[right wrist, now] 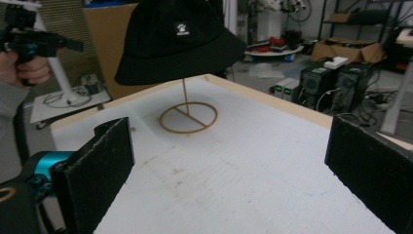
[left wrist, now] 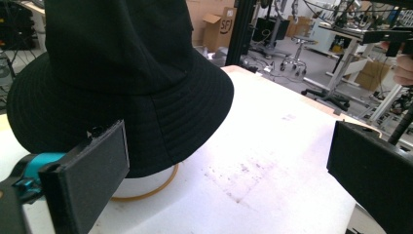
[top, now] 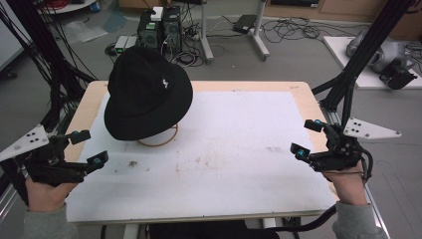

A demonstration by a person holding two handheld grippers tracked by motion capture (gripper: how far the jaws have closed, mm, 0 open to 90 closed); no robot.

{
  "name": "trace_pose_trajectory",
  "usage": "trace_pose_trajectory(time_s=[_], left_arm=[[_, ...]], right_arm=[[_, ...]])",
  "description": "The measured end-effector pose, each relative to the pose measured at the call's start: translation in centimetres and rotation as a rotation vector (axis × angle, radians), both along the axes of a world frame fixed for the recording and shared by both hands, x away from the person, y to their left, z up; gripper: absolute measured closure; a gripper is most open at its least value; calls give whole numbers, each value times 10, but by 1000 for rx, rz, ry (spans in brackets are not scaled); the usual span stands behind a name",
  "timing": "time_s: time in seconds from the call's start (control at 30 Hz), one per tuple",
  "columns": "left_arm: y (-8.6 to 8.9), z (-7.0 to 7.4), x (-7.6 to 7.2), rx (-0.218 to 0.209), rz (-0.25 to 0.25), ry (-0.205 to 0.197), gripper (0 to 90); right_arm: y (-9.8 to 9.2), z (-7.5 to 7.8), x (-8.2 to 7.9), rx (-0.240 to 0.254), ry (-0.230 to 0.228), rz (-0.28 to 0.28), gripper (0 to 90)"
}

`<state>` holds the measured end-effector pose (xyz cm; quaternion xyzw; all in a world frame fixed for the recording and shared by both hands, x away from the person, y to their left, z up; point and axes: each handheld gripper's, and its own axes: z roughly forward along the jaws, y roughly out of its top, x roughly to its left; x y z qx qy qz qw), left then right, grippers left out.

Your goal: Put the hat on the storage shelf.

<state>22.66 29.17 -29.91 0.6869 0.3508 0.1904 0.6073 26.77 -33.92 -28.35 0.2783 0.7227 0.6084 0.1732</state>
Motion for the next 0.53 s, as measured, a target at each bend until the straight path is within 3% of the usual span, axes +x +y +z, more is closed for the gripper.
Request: trace_pose_trajectory(time_s=[0.23, 0.53], left_arm=[[-7, 2, -1, 23, -12, -3, 20], [-7, 1, 4, 8, -11, -1, 20]], right_arm=[[-8, 1, -2, 37, -35, -79, 31], [-13, -1, -5, 47, -28, -108, 31]])
